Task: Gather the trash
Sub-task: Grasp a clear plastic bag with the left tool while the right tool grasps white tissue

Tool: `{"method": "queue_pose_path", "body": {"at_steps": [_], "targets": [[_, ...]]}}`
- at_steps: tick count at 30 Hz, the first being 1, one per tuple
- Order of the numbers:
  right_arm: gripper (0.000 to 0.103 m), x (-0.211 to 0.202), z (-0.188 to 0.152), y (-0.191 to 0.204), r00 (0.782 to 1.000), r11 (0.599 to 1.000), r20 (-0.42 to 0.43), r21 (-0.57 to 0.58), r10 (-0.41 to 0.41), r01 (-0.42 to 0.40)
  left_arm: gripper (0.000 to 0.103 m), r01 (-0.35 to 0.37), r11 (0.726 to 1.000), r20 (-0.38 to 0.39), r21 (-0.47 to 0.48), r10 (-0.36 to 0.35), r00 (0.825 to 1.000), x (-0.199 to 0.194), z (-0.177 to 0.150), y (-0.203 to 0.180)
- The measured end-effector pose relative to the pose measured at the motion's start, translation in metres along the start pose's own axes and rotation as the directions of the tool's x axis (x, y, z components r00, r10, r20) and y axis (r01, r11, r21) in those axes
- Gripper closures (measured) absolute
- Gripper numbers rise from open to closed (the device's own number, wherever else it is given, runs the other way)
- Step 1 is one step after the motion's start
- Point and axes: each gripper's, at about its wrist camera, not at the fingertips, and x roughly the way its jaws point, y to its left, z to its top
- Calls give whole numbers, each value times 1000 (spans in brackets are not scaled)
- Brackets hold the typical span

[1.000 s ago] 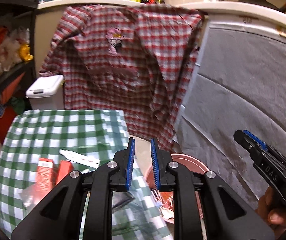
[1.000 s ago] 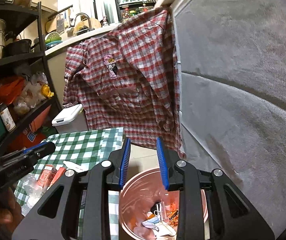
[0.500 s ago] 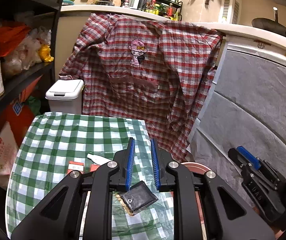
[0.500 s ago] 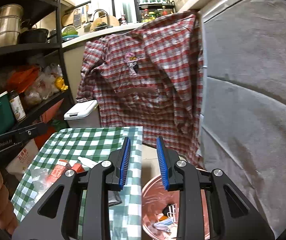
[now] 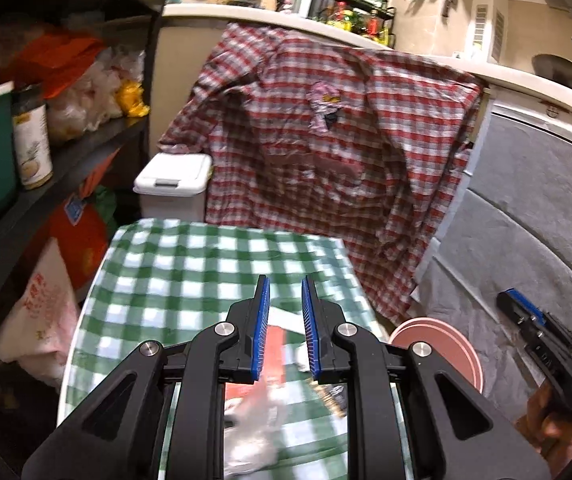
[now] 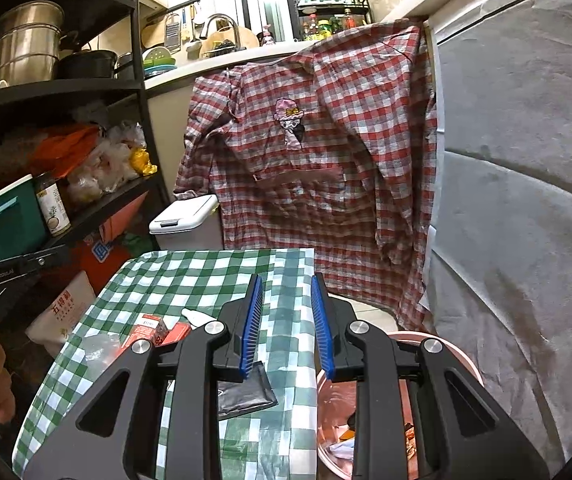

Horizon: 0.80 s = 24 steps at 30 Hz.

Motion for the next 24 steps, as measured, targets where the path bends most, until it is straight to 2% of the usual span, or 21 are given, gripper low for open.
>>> {"method": "queue_pose_path", "body": {"at_steps": [4, 8, 12, 14, 15, 16, 17, 19, 24], "targets": [[78, 10, -5, 4, 999, 1000, -30, 1, 16, -16, 86, -12, 1000, -55, -22, 10, 998, 2, -8, 31], [85, 22, -13, 12, 996, 999, -73, 9, 51, -50, 86, -16, 999, -94, -29, 14, 995, 4, -16, 48], [88, 31, -20, 29, 992, 996, -99, -12, 84, -86, 86, 25, 999, -137, -43, -31, 990, 9, -24, 57], [88, 35, -24, 37, 989, 995, -112, -31, 94, -98, 86, 78, 995, -182, -57, -87, 979, 17, -30, 55], [88, 37, -26, 41, 988, 994, -120, -39, 99, -105, 86, 114, 992, -217, -61, -125, 968, 23, -35, 52], [88, 41, -28, 45, 986, 992, -131, -48, 106, -114, 82, 130, 990, -239, -51, -139, 961, 27, -39, 49], [88, 43, -30, 47, 984, 992, -139, -53, 110, -119, 72, 135, 990, -256, -33, -138, 957, 31, -43, 44], [88, 48, -32, 50, 980, 990, -158, -59, 119, -129, 65, 144, 990, -278, 1, -138, 951, 37, -50, 37], [87, 67, -42, 54, 962, 985, -228, -48, 149, -164, 65, 142, 988, -351, 59, -113, 930, 52, -64, 26]]}}
